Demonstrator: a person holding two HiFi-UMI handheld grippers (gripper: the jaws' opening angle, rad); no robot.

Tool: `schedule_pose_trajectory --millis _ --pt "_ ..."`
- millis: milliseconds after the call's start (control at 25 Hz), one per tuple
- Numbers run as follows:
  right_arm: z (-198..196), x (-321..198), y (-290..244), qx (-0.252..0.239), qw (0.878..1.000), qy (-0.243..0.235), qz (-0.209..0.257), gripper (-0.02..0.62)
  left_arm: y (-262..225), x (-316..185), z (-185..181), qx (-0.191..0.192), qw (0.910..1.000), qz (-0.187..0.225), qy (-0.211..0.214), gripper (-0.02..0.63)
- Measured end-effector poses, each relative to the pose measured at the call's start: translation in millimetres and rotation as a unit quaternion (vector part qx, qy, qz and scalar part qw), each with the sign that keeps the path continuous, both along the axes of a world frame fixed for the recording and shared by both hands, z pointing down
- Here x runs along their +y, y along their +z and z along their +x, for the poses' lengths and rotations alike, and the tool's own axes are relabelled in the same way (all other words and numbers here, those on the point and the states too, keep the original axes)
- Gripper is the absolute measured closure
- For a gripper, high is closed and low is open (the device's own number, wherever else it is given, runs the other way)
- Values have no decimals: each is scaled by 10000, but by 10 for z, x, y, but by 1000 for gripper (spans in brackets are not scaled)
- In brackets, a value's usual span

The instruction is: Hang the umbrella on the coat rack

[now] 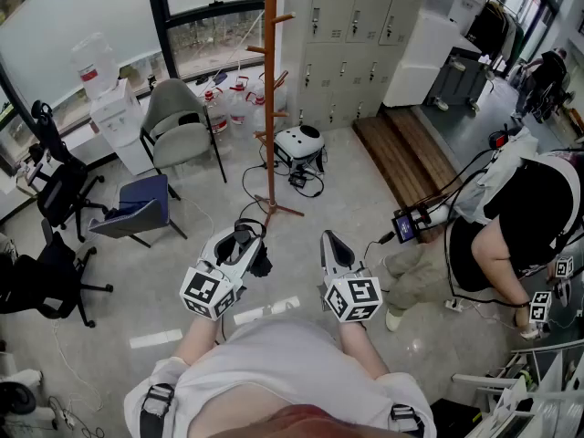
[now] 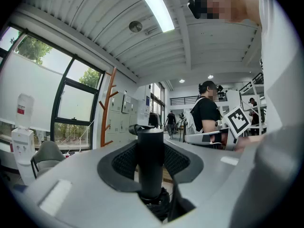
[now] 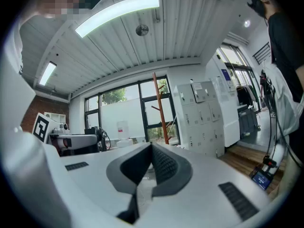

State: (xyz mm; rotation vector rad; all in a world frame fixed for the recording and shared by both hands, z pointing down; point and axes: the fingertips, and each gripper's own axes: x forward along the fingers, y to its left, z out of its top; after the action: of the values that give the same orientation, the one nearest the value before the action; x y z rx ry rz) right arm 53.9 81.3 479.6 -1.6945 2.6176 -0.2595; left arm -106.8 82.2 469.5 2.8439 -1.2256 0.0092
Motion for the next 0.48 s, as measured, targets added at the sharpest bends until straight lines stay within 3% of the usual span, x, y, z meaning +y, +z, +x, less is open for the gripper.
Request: schedule_pose_trajectory --millis 480 --pt "-14 5 -34 39 10000 -29 70 588 5 17 -8 9 10000 -11 24 456"
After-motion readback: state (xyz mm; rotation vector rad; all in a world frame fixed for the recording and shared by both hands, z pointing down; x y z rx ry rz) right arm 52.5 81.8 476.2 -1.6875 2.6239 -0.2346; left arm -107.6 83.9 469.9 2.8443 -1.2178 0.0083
